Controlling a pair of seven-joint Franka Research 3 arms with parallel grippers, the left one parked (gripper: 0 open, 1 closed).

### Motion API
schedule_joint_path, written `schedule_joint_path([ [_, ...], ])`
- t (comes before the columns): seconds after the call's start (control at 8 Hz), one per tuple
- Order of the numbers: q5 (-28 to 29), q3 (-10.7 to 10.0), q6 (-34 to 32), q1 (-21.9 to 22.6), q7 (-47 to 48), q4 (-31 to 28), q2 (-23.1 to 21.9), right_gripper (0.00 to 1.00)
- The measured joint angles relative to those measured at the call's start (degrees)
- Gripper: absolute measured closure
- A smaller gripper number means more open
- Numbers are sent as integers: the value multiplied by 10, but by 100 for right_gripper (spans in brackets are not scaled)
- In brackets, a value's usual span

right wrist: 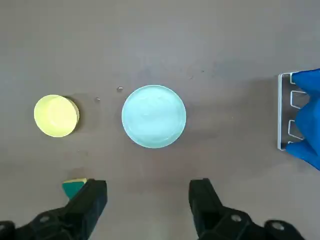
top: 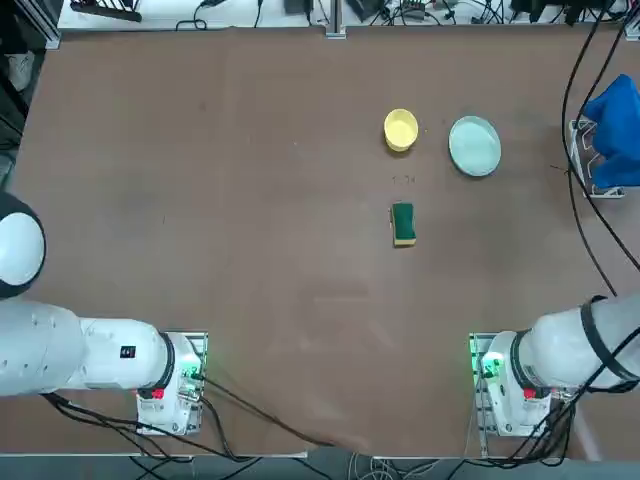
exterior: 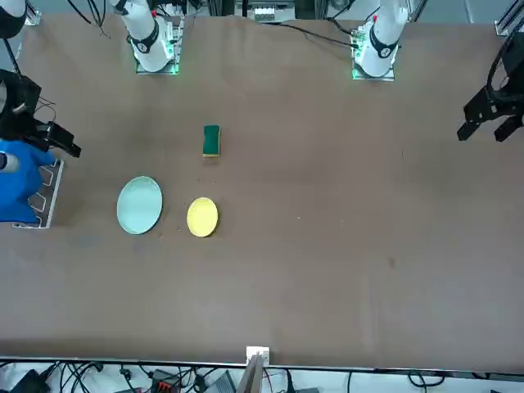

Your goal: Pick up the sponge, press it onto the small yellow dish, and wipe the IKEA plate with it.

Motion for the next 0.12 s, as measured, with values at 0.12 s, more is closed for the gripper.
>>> schedule_joint_path([
  [0.12,0,0,0,0,0,0,0,0],
])
